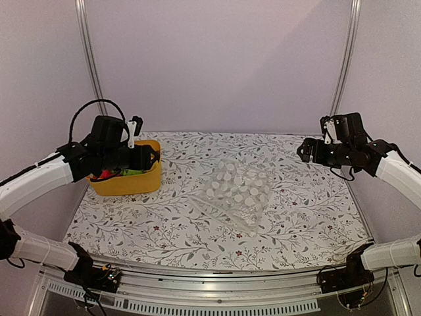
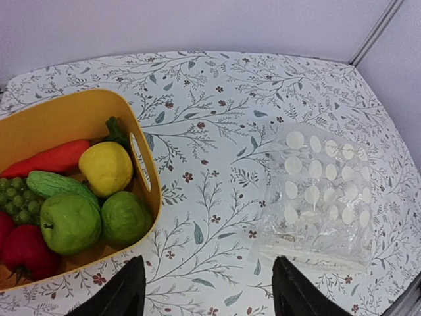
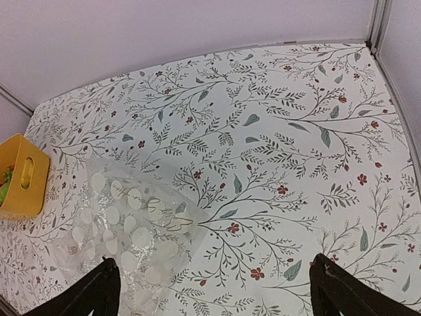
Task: Place the food in the zip-top bag and seal the zipper
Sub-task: Adjust the bin at the corner of the board.
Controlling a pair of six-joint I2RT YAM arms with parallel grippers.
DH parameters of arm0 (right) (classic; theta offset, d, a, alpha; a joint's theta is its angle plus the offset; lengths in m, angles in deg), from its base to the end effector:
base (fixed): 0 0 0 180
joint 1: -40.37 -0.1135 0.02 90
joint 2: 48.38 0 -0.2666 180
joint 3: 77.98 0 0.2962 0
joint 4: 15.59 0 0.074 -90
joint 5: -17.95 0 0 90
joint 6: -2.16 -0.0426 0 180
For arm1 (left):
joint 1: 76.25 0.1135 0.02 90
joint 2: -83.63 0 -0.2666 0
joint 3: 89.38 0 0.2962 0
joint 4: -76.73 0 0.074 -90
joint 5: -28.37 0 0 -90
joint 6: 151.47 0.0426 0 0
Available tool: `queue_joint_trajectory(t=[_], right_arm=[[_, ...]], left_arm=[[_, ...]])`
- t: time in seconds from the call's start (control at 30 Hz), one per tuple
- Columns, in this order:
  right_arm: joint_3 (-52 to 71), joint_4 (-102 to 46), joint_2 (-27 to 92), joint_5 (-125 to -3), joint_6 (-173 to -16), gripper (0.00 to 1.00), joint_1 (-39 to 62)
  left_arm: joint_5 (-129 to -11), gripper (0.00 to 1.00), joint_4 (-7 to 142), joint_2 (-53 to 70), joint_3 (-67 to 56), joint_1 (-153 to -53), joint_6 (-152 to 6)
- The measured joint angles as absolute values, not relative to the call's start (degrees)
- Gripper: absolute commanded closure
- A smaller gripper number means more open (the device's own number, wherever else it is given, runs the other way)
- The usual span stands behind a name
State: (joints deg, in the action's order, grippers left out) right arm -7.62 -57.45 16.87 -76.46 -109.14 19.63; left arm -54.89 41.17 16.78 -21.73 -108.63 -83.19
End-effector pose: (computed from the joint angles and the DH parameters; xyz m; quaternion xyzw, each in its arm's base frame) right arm 0.2787 0.1020 0.3123 0.0216 0.8932 0.1285 0.4304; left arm 0.2619 -0.1601 0.2965 0.0550 0.8832 -0.1641 0.4359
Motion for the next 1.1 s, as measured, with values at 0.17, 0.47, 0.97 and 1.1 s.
queue_joint_trajectory(t=[0.17,0.47,0.97,1.1], right_arm=[[-9.5,-56.67,14.8,-70.75,-106.61,0.02,19.63],[-8.38,-53.58,15.93,-57.71,-100.31,0.18,12.31],[1.36,-51.75,34.23,-52.96,-99.39,0.22,-6.03],[3.35,-51.01,35.52,-51.59,-99.87,0.23,-7.16]], left_arm=[[-55.26,0.34,41.5,11.27,-17.3,-110.31,-79.47],[-54.37,0.31,37.98,7.19,-6.74,-111.34,-76.52],[-48.68,0.08,23.03,7.43,-9.19,-107.08,-76.61],[-47.42,0.13,21.87,8.02,-11.66,-105.46,-74.62]])
